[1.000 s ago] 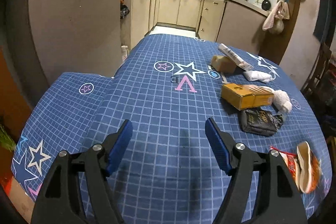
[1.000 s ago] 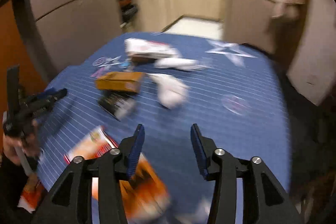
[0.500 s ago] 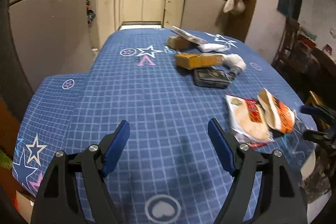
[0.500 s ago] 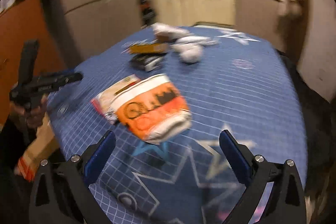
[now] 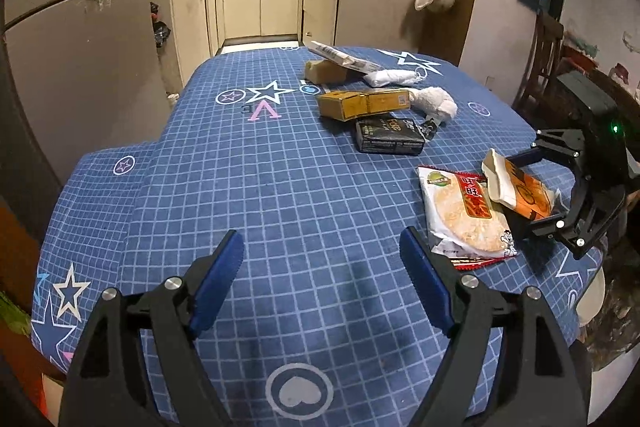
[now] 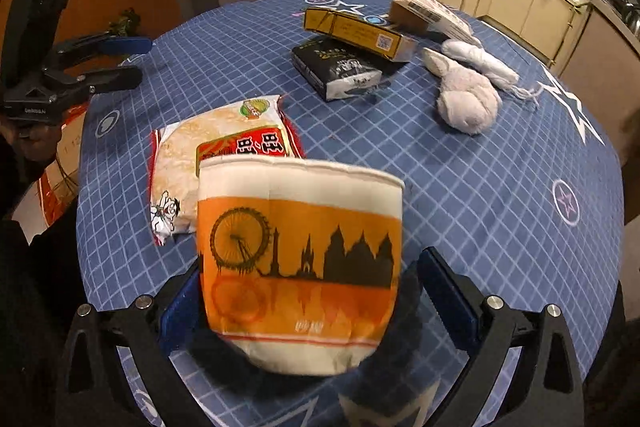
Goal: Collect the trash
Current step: 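Grasp the orange paper cup with the right gripper while the left grasps the rice cracker packet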
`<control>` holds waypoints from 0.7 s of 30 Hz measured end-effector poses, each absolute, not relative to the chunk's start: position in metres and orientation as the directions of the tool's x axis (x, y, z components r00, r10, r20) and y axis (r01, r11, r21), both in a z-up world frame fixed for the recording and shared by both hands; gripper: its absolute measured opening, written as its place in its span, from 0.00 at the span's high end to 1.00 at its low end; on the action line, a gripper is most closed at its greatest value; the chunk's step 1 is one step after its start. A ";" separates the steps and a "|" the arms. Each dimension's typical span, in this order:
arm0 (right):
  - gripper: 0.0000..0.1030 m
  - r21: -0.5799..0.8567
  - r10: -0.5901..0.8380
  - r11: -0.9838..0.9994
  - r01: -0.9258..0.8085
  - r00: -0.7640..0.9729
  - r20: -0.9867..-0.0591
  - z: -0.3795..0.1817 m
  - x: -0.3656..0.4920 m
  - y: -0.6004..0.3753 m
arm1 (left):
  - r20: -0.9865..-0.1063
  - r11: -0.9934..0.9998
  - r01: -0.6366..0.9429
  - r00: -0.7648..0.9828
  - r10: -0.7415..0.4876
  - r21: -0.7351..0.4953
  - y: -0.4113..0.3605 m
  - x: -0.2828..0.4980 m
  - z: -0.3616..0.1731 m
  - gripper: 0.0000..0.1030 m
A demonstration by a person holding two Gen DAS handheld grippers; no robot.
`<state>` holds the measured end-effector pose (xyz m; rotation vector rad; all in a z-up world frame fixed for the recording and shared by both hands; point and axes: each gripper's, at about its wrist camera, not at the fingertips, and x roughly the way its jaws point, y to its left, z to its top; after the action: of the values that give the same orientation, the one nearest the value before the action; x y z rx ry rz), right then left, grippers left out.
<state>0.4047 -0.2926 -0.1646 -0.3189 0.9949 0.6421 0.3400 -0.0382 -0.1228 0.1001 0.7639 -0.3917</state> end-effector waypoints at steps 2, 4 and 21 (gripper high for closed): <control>0.16 0.035 0.360 0.790 -0.612 0.417 -0.835 -0.161 0.401 -0.297 | -0.693 0.918 0.392 0.648 -0.317 -0.053 -0.043 0.340 -0.123 0.25; 0.17 0.050 0.364 0.813 -0.580 0.440 -0.821 -0.161 0.395 -0.304 | -0.693 0.912 0.407 0.643 -0.325 -0.051 -0.049 0.340 -0.123 0.25; 0.17 0.249 0.232 0.964 -0.088 0.732 -0.640 -0.134 0.237 -0.379 | -0.726 0.819 0.569 0.532 -0.436 -0.074 -0.145 0.337 -0.141 0.17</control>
<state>0.2373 -0.3786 -0.1335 0.2079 0.7291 0.1775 0.3375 -0.1446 -0.1414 0.1794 0.8116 -0.6030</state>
